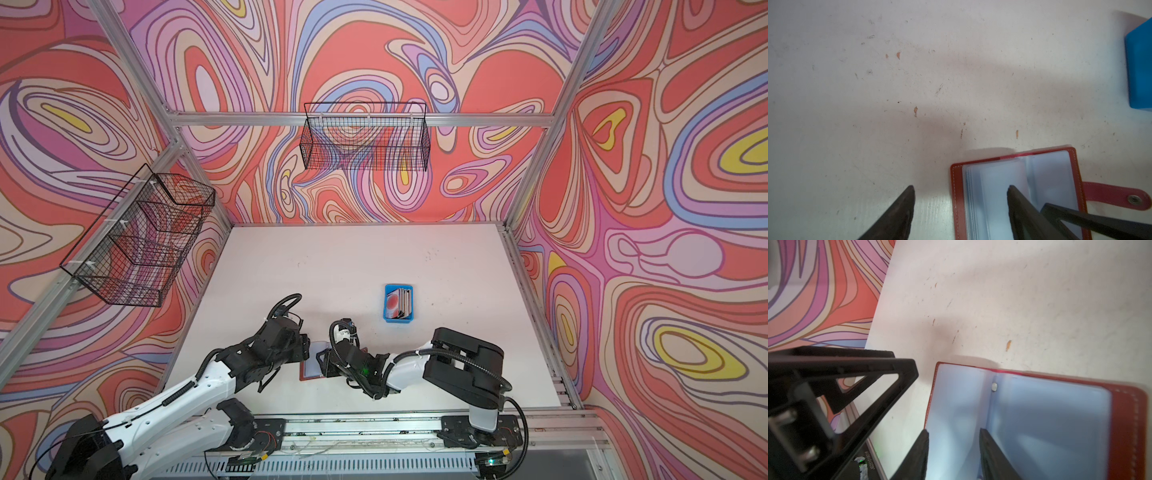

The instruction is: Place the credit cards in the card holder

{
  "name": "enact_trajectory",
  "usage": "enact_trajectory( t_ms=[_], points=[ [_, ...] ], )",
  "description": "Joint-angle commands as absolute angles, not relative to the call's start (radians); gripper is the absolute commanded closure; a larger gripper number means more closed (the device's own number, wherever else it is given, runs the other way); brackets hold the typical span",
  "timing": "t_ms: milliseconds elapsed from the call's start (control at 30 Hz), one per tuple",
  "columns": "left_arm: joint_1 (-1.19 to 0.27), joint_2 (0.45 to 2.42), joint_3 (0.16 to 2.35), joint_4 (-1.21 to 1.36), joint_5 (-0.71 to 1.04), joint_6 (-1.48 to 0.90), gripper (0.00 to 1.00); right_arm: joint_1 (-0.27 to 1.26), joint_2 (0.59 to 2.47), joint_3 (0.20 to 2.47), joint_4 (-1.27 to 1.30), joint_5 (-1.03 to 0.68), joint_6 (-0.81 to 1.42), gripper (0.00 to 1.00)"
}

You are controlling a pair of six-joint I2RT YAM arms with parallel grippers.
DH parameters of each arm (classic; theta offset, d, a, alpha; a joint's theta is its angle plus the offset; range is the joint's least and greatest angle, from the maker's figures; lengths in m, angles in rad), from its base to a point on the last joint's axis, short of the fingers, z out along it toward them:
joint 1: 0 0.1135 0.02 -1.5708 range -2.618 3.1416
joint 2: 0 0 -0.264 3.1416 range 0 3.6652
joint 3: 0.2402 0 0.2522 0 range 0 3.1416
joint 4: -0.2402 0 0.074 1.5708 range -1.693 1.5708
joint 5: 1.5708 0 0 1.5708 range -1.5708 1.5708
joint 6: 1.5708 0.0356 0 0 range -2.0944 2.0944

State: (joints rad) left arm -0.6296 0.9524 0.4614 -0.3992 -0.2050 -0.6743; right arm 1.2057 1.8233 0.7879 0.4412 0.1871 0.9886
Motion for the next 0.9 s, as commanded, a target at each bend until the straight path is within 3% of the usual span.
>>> enact_trajectory(
  t_ms=[0, 233, 400, 600, 867],
  points=[
    [-0.625, 0.959, 0.468, -0.371, -0.164, -0.677, 0.28, 1.227, 1.806, 0.821, 0.29, 0.319, 0.987, 0.59],
    [-0.6, 0.94, 0.459, -0.363, -0.127, -0.689, 0.3, 1.308, 1.735, 0.853, 0.175, 0.511, 0.898, 0.5],
    [-0.574, 0.843, 0.441, -0.438, -0.235, -0.74, 0.33, 1.392, 1.755, 0.926, 0.148, 0.593, 0.801, 0.39],
    [-0.551, 0.667, 0.42, -0.565, -0.392, -0.805, 0.33, 1.428, 1.94, 1.126, -0.037, 0.656, 0.8, 0.33],
    [-0.549, 0.542, 0.42, -0.663, -0.487, -0.848, 0.31, 1.427, 2.043, 1.232, -0.205, 0.736, 0.838, 0.28]
  ],
)
